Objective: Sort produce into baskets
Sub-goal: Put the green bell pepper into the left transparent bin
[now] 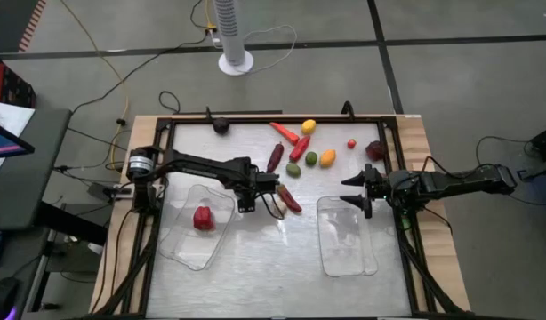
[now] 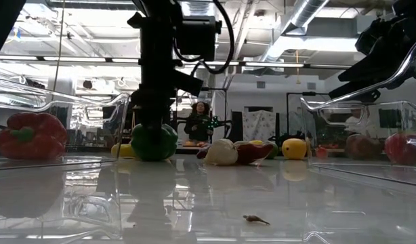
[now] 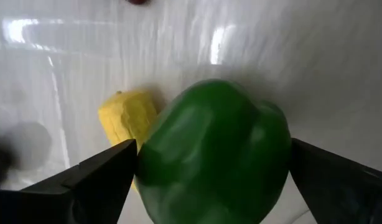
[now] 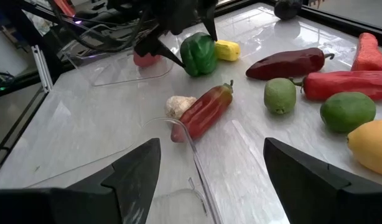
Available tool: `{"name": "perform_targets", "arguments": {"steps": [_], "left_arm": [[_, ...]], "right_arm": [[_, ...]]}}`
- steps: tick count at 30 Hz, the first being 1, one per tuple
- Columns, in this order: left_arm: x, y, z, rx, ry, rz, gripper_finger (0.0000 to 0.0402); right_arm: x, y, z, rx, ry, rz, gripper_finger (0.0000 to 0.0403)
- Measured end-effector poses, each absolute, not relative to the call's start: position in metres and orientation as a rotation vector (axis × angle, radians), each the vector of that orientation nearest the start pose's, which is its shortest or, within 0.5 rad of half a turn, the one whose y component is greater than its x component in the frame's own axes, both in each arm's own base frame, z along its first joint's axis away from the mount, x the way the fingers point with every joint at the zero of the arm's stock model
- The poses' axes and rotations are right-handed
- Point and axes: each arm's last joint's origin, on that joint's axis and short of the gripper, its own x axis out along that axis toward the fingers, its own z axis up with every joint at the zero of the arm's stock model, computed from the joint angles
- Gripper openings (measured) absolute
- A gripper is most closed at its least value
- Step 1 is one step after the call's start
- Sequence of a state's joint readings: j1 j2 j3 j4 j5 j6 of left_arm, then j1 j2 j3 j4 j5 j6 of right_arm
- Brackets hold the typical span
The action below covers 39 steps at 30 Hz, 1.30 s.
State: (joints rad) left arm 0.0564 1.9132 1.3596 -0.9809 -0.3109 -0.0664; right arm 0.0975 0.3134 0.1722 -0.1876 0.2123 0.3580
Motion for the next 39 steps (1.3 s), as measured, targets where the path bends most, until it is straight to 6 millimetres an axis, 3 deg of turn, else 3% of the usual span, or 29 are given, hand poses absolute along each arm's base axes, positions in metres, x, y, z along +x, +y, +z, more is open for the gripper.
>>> {"name": "perform_targets", "arguments": {"steps": [10,16,19,30,36,39], "left_arm": [[0.356,0.030,0.186,0.150,1.551,0.356,0.0304],[0.363,0.029,0.238,0.114,1.438,0.415,0.0302],[0.360,0.019,0.267,0.083,1.336,0.426,0.0302],[0.295,-0.045,0.339,-0.070,1.148,0.488,0.0302],[0.262,-0.078,0.347,-0.163,1.173,0.583,0.0308],[0.253,-0.092,0.335,-0.169,1.198,0.632,0.0310]], "right_arm": [[0.111,0.005,0.178,0.303,0.306,-0.170,0.0310],[0.111,0.005,0.178,0.303,0.311,-0.171,0.0310],[0.110,0.005,0.177,0.301,0.322,-0.173,0.0310],[0.110,0.005,0.178,0.310,0.314,-0.172,0.0310],[0.110,0.005,0.178,0.320,0.312,-0.173,0.0310],[0.110,0.005,0.178,0.321,0.312,-0.173,0.0310]]}}
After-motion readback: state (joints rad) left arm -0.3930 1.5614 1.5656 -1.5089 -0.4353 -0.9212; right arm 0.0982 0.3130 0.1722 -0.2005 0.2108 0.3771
